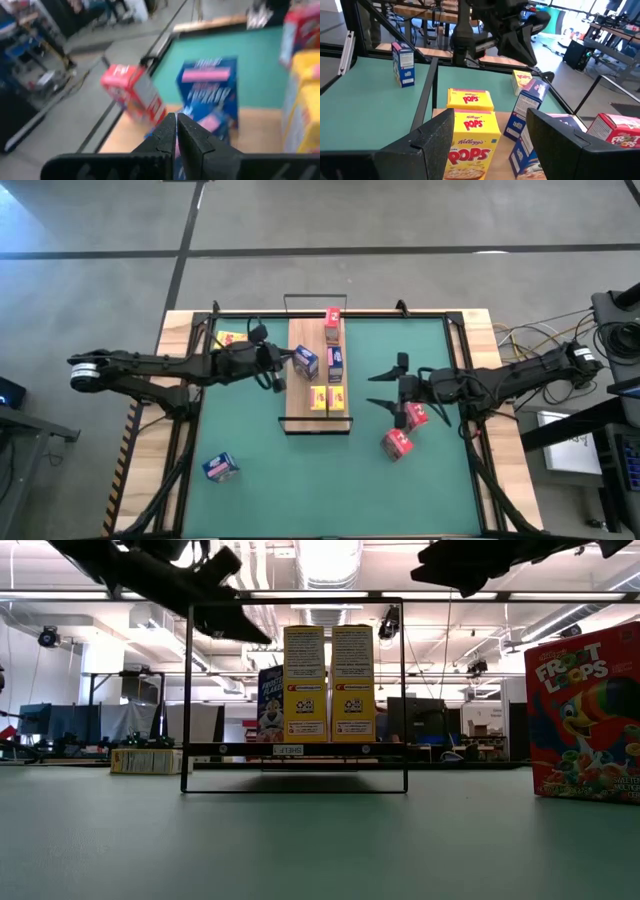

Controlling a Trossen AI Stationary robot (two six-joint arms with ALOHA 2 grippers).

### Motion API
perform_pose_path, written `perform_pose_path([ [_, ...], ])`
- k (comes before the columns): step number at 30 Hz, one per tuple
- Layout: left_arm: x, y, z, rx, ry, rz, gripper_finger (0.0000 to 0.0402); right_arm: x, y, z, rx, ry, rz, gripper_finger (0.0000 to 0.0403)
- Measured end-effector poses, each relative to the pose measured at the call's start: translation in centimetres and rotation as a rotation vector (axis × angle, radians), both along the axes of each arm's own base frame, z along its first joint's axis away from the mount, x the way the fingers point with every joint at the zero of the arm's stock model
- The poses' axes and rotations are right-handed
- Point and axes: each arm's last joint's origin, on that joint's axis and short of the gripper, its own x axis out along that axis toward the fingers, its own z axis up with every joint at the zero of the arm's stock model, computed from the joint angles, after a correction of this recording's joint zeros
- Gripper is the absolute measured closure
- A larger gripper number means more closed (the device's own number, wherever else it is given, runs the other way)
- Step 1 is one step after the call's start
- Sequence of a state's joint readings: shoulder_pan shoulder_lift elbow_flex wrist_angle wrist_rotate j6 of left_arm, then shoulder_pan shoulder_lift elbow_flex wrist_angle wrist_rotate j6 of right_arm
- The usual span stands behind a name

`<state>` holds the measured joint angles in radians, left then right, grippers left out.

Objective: Stack cereal on shelf
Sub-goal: Put the top blue cereal box on the shelf aligned with the other blue cereal box

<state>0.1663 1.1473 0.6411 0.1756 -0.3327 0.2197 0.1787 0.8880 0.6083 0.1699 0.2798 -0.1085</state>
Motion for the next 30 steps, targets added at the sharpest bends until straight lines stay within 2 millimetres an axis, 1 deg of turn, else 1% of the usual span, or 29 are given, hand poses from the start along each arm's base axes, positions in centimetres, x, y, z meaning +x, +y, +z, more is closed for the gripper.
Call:
perform_pose_path([
  [6, -0.2, 0.5, -1.1, -0.02, 0.077, 0.122, 0.0401, -0.5, -0.1, -0.1, 0.001, -0.007, 0.0, 0.0165],
  [11, -0.2, 1.0, -1.4, -0.003, 0.095, 0.186, 0.0401, -0.8, -0.1, -0.1, 0.003, -0.016, 0.0, 0.0165],
  [19, 0.2, 1.9, -2.1, -0.009, 0.103, 0.223, 0.0401, -0.8, -0.1, 0.0, -0.003, -0.016, 0.001, 0.0165],
  [24, 0.6, 2.1, -2.7, -0.011, 0.117, 0.225, 0.0401, -0.8, -0.1, 0.0, -0.003, -0.016, 0.001, 0.0165],
  [30, 1.0, 2.1, -2.5, -0.018, 0.073, 0.197, 0.0402, -0.8, -0.1, 0.0, -0.003, -0.016, 0.001, 0.0165],
])
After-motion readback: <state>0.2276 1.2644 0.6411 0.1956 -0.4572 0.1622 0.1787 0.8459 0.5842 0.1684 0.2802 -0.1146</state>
